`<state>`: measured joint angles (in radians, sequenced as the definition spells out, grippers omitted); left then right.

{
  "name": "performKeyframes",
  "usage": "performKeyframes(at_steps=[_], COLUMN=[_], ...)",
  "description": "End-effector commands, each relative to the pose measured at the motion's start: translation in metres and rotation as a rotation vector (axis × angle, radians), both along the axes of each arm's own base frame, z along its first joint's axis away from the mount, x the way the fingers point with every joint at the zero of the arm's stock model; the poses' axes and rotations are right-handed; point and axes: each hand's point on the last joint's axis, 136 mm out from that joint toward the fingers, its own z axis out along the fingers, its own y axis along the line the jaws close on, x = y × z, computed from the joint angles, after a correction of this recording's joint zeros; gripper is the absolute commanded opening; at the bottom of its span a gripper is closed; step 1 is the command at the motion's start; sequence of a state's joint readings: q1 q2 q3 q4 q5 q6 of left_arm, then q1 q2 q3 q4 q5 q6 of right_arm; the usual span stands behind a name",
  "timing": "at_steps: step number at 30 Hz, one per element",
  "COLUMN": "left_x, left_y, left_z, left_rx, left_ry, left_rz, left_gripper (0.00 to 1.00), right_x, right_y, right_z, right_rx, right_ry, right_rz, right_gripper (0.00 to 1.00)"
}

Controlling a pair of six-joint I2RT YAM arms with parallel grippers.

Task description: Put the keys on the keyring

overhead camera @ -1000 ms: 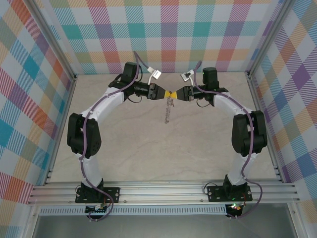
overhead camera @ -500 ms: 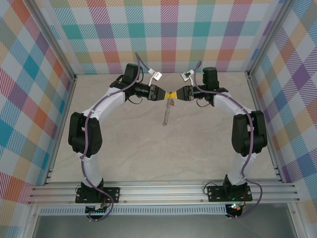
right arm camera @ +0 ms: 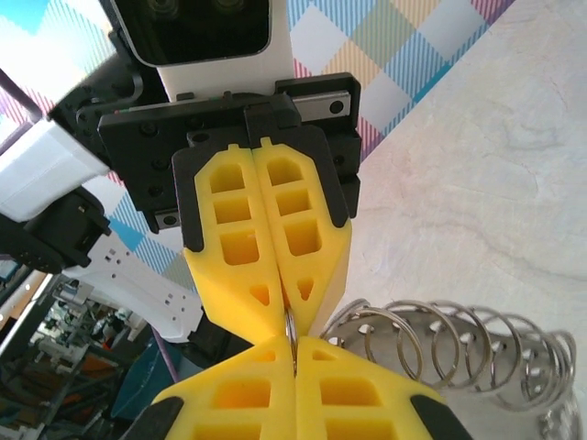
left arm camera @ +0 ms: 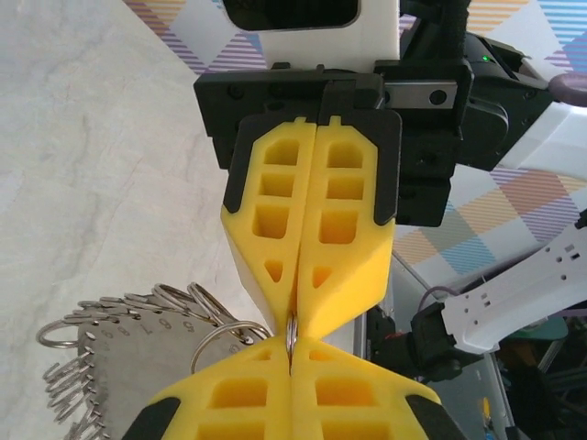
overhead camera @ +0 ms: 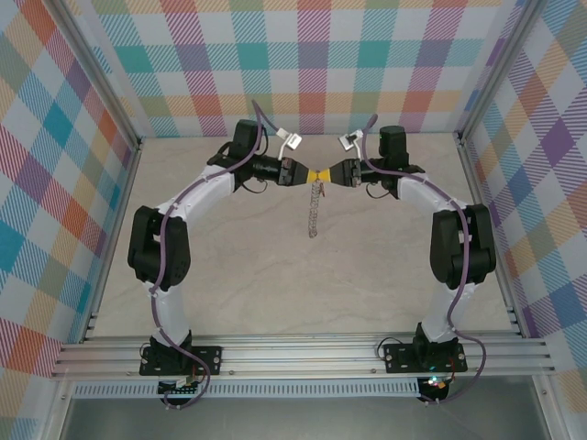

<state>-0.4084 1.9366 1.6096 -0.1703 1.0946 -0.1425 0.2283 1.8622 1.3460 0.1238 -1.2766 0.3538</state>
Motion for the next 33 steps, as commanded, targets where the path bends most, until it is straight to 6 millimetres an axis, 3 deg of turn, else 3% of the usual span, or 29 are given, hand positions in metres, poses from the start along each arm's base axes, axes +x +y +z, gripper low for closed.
performKeyframes(at_steps=[1, 20, 27, 33], left_x=[0.008, 0.009, 0.008, 0.007], left_y=[-0.005, 0.000, 0.000, 0.000], left_z=[0.020, 0.035, 0.037, 0.038], left_rx=[-0.059, -0.116, -0.119, -0.121], left_ry=[-0.066, -0.076, -0.081, -0.082], left_rz=[0.063, 0.131, 0.125, 0.126], left_gripper=[0.00, 0.00, 0.00, 0.00], right_x=[-0.009, -0.024, -0.025, -0.024], right_y=[0.001, -0.007, -0.008, -0.008], right_z=[0.009, -0.004, -0.007, -0.004], right_rx=[0.015, 0.000, -0.001, 0.007], right_ry=[-0.039, -0.038, -0.033, -0.034], right_rz=[0.003, -0.093, -0.103, -0.103], right_gripper=[0.24, 0.36, 0.35, 0.24])
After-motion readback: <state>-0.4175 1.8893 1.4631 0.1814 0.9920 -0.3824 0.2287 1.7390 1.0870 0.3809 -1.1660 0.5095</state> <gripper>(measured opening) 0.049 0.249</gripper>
